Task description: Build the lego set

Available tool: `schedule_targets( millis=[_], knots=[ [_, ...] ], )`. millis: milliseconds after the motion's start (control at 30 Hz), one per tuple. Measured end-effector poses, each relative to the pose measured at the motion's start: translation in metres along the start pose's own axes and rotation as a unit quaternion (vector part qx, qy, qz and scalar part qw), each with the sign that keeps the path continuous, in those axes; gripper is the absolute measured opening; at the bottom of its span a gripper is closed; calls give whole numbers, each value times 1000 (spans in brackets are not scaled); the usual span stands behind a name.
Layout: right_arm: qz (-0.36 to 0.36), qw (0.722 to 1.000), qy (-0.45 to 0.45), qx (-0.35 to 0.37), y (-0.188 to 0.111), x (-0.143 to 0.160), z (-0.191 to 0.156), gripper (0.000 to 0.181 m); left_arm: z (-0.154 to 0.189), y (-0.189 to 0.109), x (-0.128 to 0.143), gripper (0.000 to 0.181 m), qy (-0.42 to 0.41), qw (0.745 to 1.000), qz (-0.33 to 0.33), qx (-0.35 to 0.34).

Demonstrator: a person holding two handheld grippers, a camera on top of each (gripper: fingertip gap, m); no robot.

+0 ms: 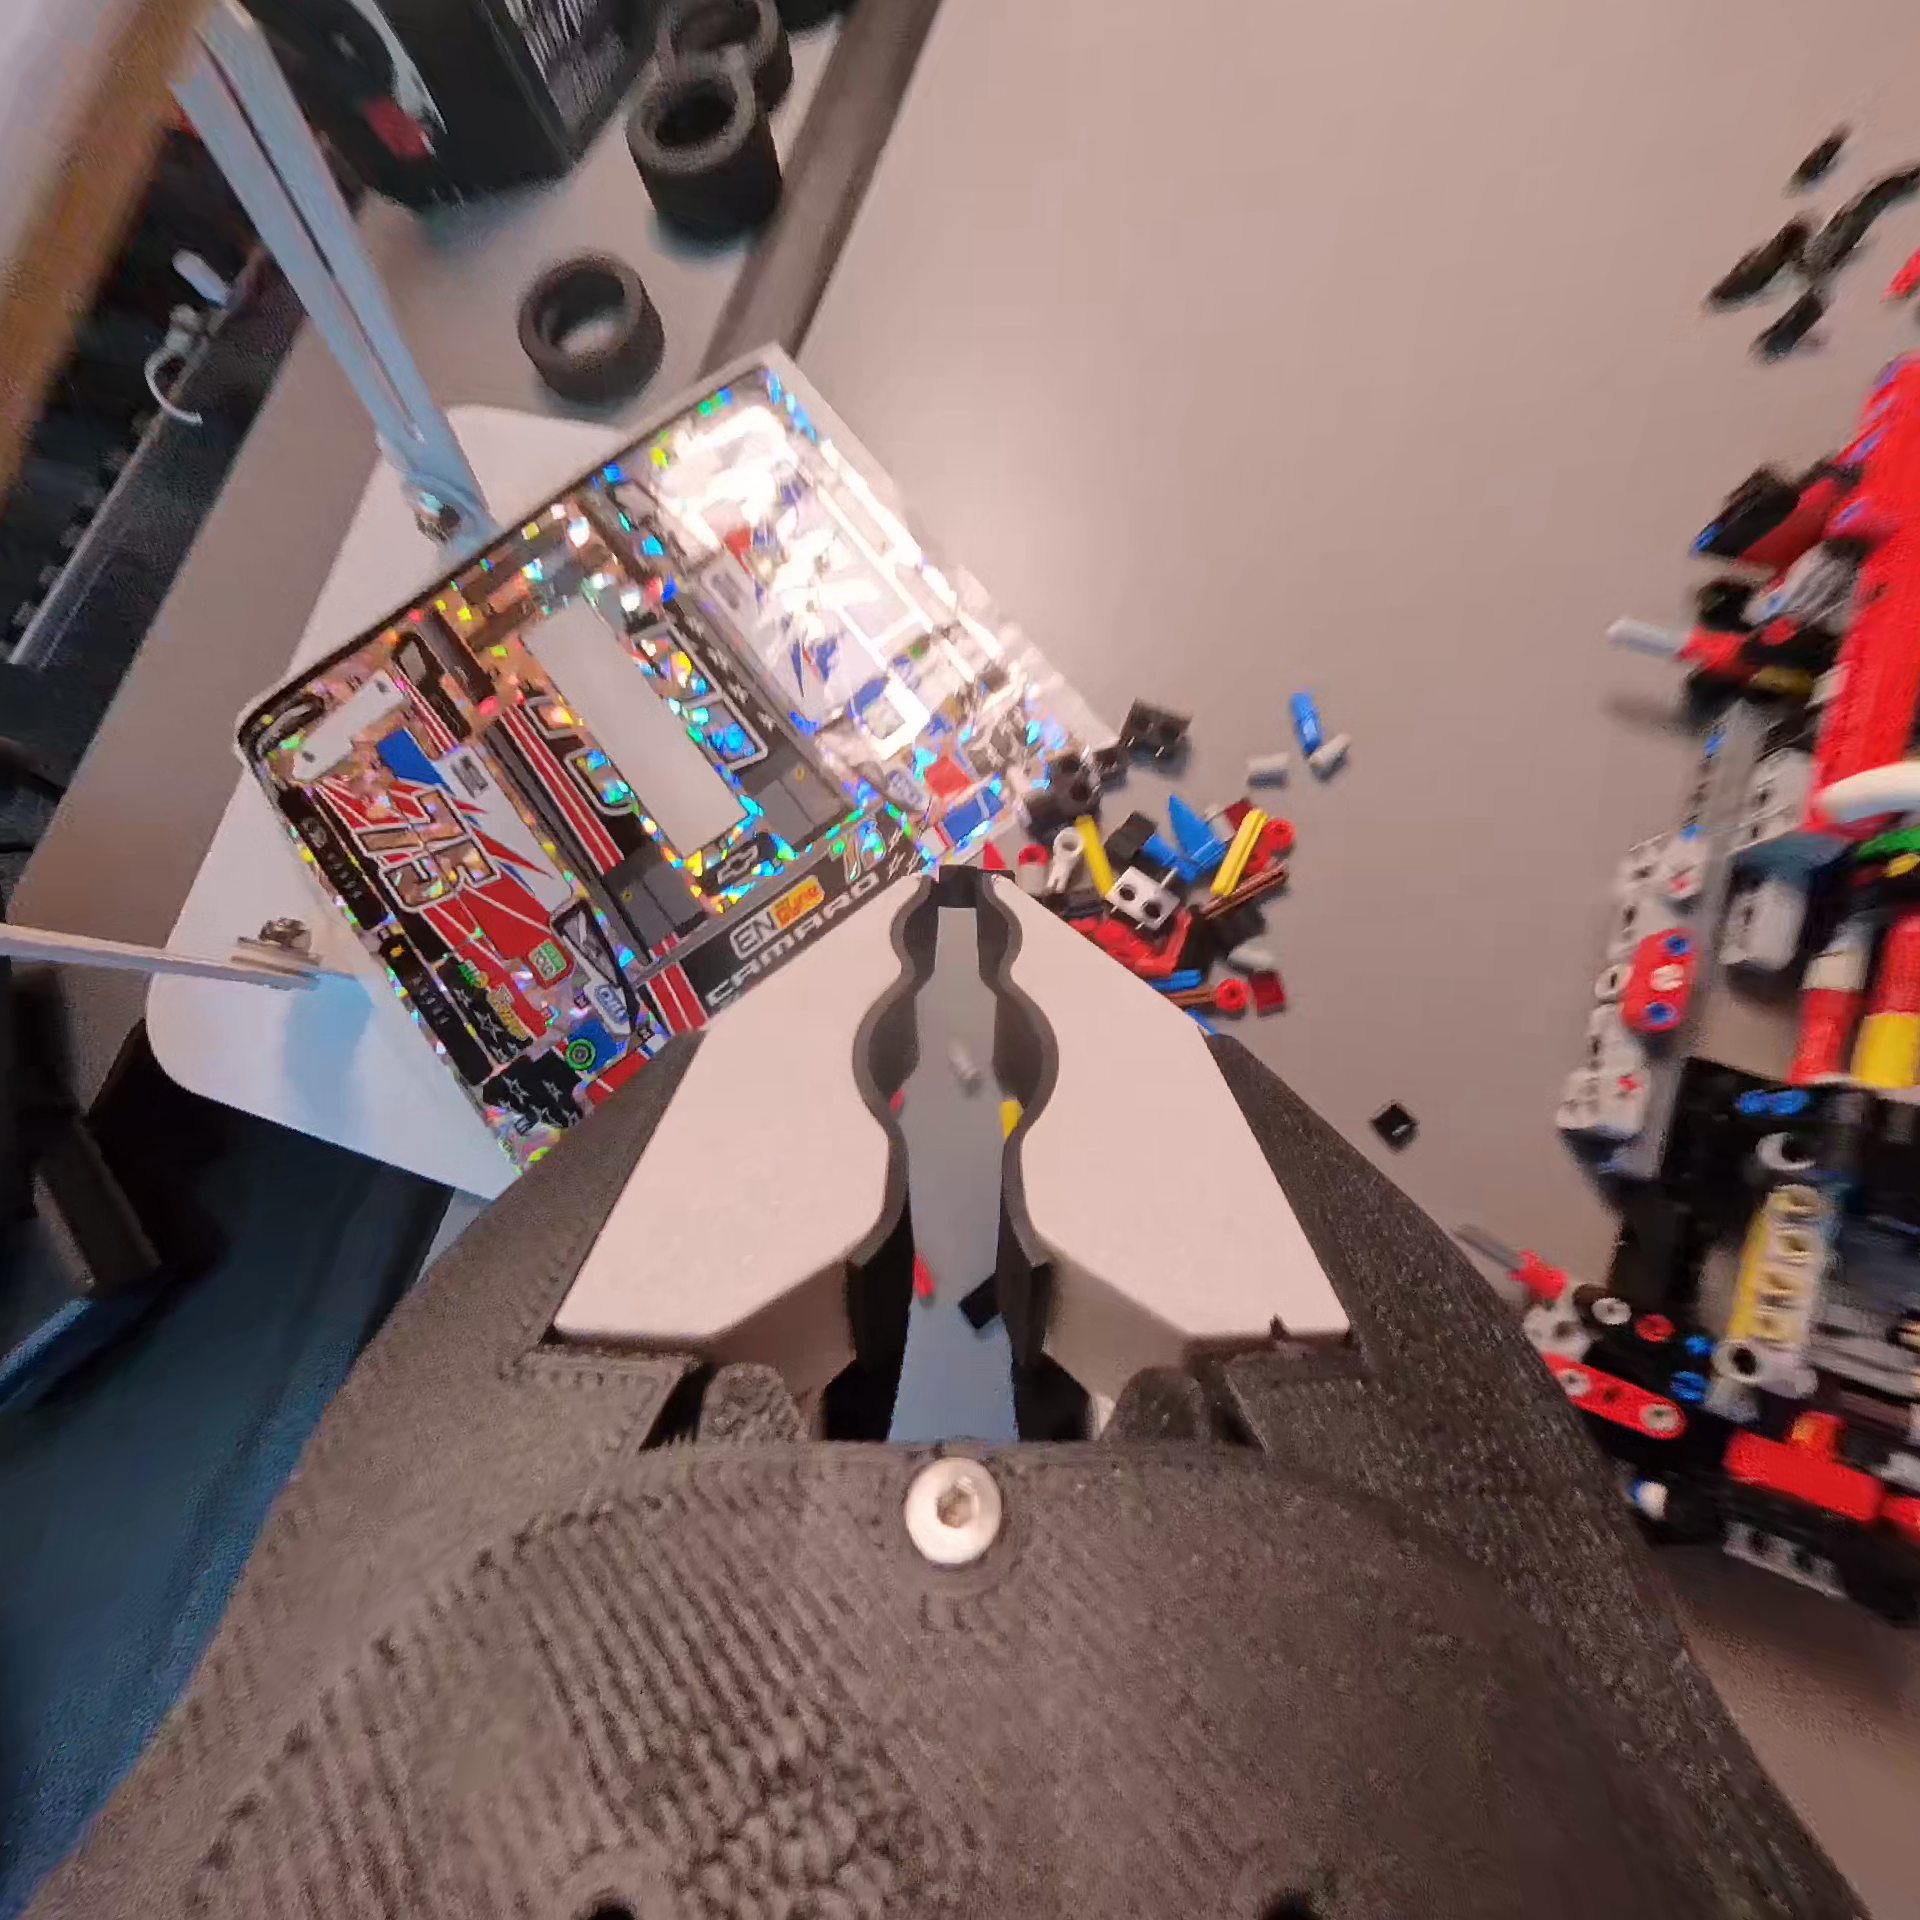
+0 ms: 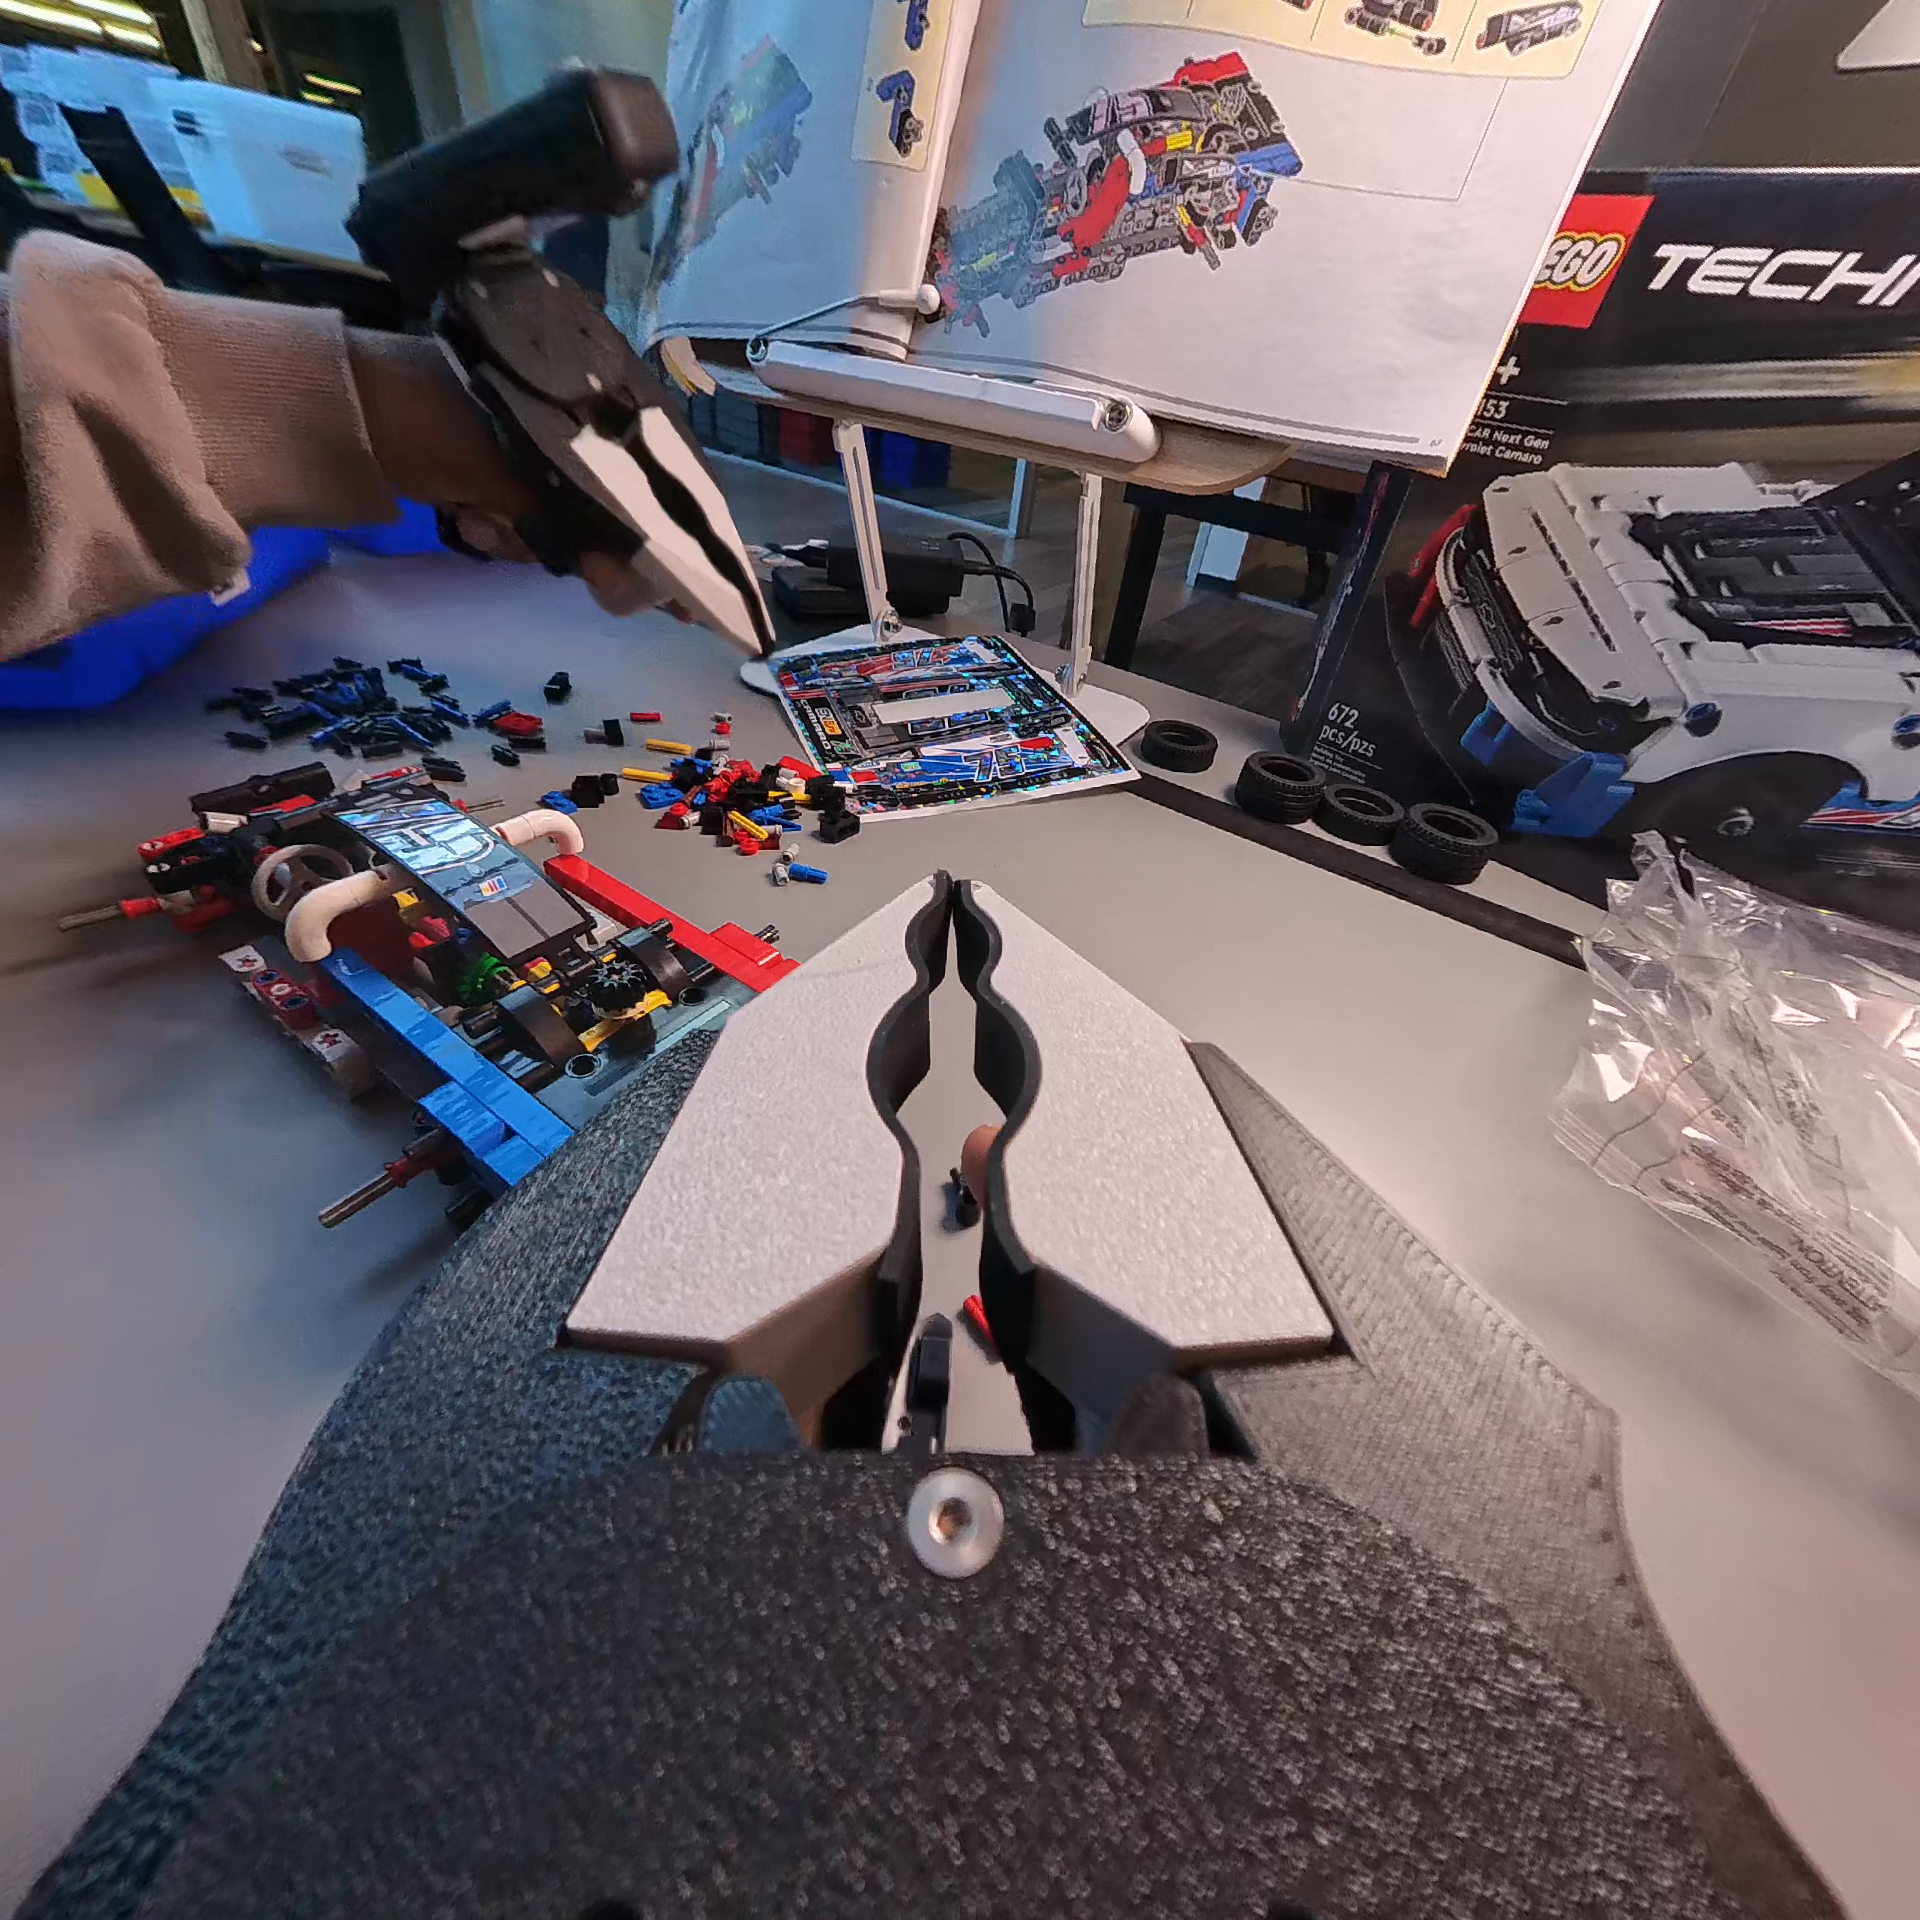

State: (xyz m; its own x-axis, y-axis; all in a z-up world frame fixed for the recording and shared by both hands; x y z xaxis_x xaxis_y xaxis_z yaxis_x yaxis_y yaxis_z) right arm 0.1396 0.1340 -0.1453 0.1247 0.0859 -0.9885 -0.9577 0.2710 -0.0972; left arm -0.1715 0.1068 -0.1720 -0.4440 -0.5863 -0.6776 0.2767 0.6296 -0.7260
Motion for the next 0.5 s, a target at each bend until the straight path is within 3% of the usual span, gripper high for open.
schedule_targets(
  millis=[33, 133, 233, 367, 500],
  knots=[
    [1, 1000, 0, -3, 0, 0, -1, 0, 6, -13, -10, 5, -17, 999, 39, 9],
    [5, 1000, -10, -26, 4, -5, -12, 0, 42, -52, -41, 5, -83, 977, 175, 87],
    [15, 996, -35, -75, 11, -18, -39, 5, 91, -79, -57, 4, -151, 930, 285, 177],
    [34, 985, -117, -125, 19, -46, -86, 13, 157, -90, -58, 4, -236, 864, 359, 261],
    [45, 966, -216, -136, 23, -60, -130, 15, 213, -86, -50, 4, -316, 809, 387, 308]
  ],
)
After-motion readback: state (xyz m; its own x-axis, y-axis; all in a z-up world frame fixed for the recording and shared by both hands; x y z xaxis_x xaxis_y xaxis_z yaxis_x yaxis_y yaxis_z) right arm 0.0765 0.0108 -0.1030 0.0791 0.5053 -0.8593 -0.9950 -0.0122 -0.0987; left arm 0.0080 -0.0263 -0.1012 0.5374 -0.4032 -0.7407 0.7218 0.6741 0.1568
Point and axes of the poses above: each gripper's, where its closed fingertips meet, y out along the fingers, x out of its underside, z = x × y across the jaws, the point moved 4 cm from there along -y, back along the fingers
